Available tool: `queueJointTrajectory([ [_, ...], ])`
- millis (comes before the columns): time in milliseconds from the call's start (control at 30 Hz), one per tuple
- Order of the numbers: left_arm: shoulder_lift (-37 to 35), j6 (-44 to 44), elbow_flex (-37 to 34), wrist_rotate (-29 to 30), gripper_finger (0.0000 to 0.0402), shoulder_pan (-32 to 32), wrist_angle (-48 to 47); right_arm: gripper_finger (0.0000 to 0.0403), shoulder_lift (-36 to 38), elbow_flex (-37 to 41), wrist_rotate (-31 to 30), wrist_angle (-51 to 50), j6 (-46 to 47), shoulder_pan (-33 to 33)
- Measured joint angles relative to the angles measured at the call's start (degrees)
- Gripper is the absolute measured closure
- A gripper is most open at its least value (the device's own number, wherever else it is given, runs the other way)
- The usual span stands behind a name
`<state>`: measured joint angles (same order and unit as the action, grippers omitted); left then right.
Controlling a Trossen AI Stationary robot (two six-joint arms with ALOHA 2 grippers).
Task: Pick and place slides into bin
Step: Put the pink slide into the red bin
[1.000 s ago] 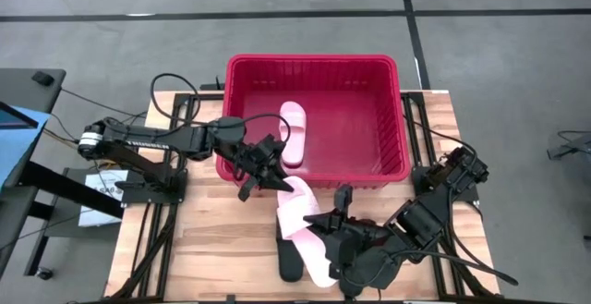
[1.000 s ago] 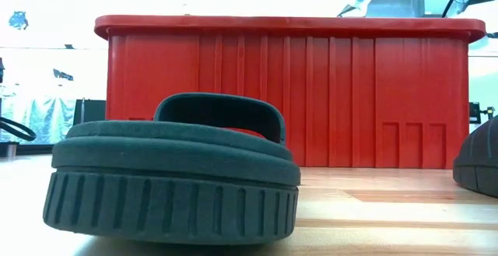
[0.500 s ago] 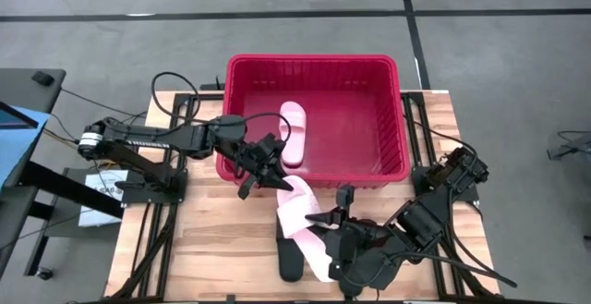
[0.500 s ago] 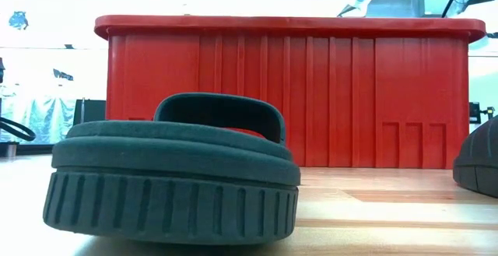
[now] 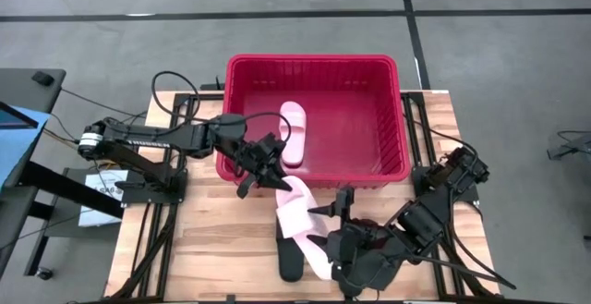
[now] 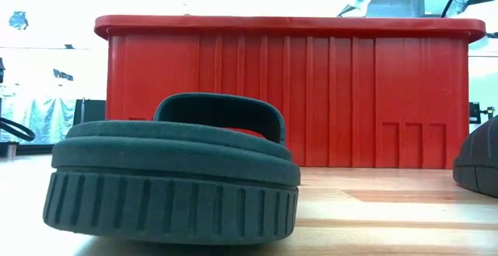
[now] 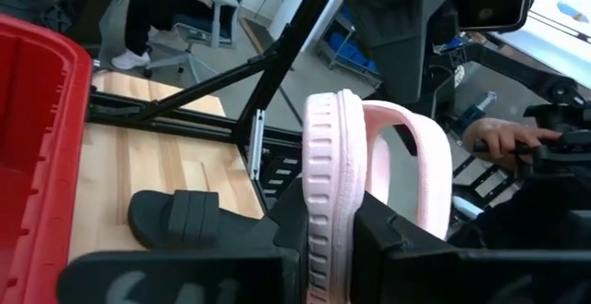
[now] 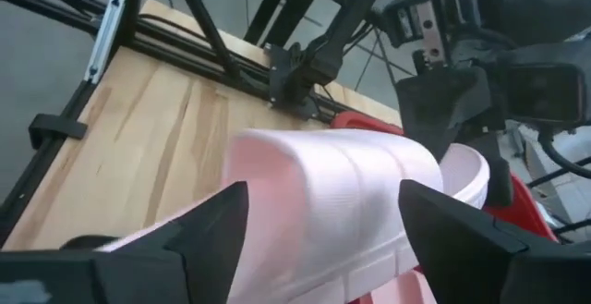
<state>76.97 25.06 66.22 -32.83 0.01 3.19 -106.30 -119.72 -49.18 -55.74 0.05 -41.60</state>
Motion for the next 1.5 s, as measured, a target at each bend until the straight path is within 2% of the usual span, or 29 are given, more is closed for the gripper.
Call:
queueJointTrajectory([
  [233,-0.39,-1.28,0.00,-0.95,0.0379,2.29,-3.71,0.0127,1.50,-0.98,-0.43,-3.06,0.00,-2.35],
  [333,-1.74,-2.32,0.08,-0.79,0.0379,4.42,-6.99,0.0127,2.40,-1.56,-0.43,-5.87,0.04,-3.57],
  [400,-2.56,-4.65,1.78,-0.27,0.0379,6.27,-12.51,0.0127,3.21,-1.57,-0.43,-7.61,0.68,-4.26],
  [633,-2.45,-21.65,18.68,6.61,0.0379,12.71,-41.54,0.0127,6.61,-1.60,-0.64,-14.69,9.91,-4.41],
  [833,0.59,-32.12,33.67,7.71,0.0379,20.49,-55.43,0.0127,9.08,-1.62,-0.70,-25.22,19.40,-1.90],
  [1000,6.73,-38.43,45.67,7.72,0.0379,27.26,-68.53,0.0127,10.24,-1.61,-2.33,-34.68,25.42,1.31],
  [1267,22.12,-47.92,64.90,6.24,0.0379,35.22,-89.46,0.0127,13.21,-0.83,-3.66,-34.26,16.20,7.75],
  [1400,26.34,-47.87,68.21,5.40,0.0379,39.20,-87.87,0.0127,15.00,-0.83,-3.64,-34.28,12.34,11.63],
  [1500,26.93,-49.46,68.95,8.41,0.0379,42.28,-90.70,0.0127,16.39,-0.83,-3.58,-34.29,10.10,14.35],
])
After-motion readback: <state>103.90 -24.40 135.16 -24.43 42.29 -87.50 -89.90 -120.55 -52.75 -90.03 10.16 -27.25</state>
